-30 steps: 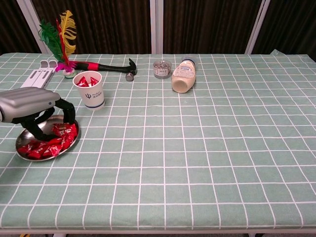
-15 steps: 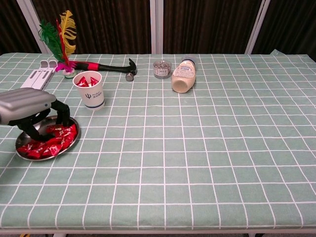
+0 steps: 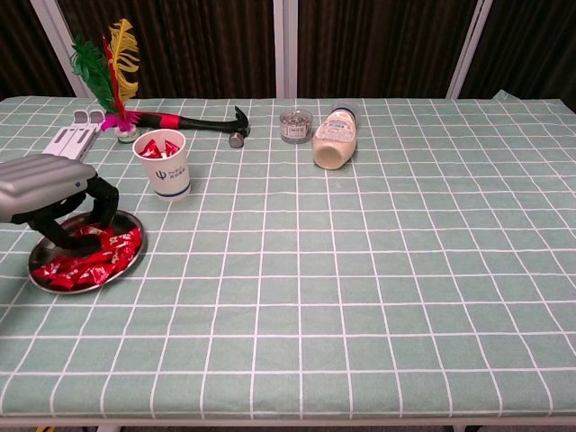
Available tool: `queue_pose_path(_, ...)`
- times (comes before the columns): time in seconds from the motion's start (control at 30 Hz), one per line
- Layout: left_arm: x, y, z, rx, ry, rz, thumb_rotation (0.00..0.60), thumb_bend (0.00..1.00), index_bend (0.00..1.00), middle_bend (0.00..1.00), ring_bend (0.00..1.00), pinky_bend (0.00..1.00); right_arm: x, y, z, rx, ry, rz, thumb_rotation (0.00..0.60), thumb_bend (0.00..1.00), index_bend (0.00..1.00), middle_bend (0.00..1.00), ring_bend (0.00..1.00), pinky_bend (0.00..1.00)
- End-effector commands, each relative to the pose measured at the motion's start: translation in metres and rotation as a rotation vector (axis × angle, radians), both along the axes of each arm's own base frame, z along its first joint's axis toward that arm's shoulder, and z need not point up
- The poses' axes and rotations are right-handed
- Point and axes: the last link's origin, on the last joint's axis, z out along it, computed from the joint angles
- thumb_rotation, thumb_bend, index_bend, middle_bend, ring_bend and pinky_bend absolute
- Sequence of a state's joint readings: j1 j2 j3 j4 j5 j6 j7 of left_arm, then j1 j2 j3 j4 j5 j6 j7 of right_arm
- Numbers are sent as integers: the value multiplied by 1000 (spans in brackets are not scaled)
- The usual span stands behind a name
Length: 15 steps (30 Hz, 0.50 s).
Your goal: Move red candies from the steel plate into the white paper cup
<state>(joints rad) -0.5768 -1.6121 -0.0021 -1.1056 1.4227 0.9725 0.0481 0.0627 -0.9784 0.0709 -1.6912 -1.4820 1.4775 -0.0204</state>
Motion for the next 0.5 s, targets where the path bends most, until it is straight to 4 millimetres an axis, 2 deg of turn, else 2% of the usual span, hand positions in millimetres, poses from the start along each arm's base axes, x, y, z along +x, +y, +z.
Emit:
queue_pose_path(0.03, 1, 0, 3, 10, -17, -3, 600, 460, 640, 717, 840, 1000, 0, 0, 0, -1, 0, 2, 600, 101, 59, 243, 91, 300)
queue_pose_path(0.23, 22, 7, 29, 79, -132, -30, 600, 460, 640, 717, 839, 1000, 0, 0, 0, 0, 0, 5, 600, 101, 60, 244, 91, 301)
queue_pose_path(0.37, 45, 27, 49, 140, -210, -46, 600, 459, 640, 717, 839, 1000, -1, 1, 1, -3, -2, 1, 600, 101, 59, 244, 91, 301)
queue_pose_path(0.5, 68, 47, 57, 157, -235, -75, 600, 459, 636, 710, 839, 1000, -1, 0, 1, -4, -1, 1, 600, 101, 59, 244, 91, 301)
